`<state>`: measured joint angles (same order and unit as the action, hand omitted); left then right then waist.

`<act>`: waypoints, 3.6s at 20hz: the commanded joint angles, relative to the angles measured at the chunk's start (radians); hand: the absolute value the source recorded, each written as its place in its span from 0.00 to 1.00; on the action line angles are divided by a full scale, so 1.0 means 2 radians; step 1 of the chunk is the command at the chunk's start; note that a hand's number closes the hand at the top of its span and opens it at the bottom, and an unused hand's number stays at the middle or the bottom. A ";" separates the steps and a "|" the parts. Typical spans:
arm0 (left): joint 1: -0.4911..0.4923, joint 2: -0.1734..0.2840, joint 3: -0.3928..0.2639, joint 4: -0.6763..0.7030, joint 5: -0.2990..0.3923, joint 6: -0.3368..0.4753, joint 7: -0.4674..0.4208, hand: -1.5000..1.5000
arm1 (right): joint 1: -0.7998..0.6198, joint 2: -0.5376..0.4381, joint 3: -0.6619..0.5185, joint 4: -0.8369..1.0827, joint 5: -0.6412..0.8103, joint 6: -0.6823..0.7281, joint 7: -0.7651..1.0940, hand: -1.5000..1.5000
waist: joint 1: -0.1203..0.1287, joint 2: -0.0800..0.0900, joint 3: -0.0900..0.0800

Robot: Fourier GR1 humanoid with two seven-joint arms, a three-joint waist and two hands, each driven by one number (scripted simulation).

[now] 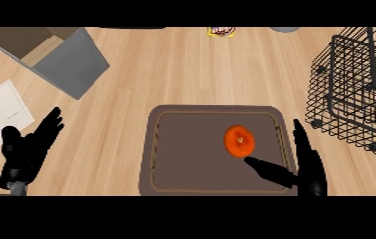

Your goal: Pick the squash from the tray and place it in the tiered basket

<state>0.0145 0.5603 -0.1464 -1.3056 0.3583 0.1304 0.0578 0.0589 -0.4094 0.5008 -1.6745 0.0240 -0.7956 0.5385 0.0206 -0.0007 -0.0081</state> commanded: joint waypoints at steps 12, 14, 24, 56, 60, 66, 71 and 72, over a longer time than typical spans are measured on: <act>0.007 -0.006 0.028 -0.014 -0.005 -0.018 0.018 0.50 | -0.071 -0.034 0.026 -0.105 0.084 0.083 0.365 0.00 | -0.010 -0.001 0.004; 0.039 -0.022 0.027 -0.007 -0.017 -0.017 -0.027 0.50 | -0.047 -0.041 0.014 -0.123 0.080 0.090 0.359 0.00 | -0.010 -0.001 0.004; 0.021 -0.023 0.060 -0.013 -0.031 -0.043 0.007 0.50 | -0.001 0.019 0.012 -0.133 0.085 0.097 0.300 0.00 | -0.010 0.000 0.004; 0.029 -0.101 0.104 -0.064 -0.124 -0.065 0.063 0.50 | -0.063 0.148 -0.081 0.075 0.088 0.170 0.153 0.00 | -0.009 0.000 0.004; 0.043 -0.091 0.118 -0.066 -0.117 -0.087 0.050 0.50 | -0.087 0.162 -0.100 0.140 0.054 0.198 0.095 0.00 | -0.006 0.001 0.004; -0.014 -0.099 0.138 0.018 -0.125 -0.096 0.023 0.50 | -0.115 0.178 -0.096 0.136 0.125 0.154 0.071 1.00 | -0.011 0.001 0.004; 0.011 -0.120 0.126 -0.023 -0.146 -0.086 0.039 0.50 | -0.057 0.184 -0.078 0.089 0.171 0.106 0.074 1.00 | -0.011 0.000 0.004; 0.036 -0.101 0.143 -0.067 -0.122 -0.103 0.060 0.50 | -0.075 0.203 -0.066 0.096 0.199 0.074 0.109 1.00 | -0.009 0.000 0.004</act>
<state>0.0573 0.3523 0.1231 -1.3768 0.1024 -0.0582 0.1417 -0.1011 -0.0487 0.3453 -1.4723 0.3488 -0.5716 0.7124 -0.0017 -0.0082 -0.0082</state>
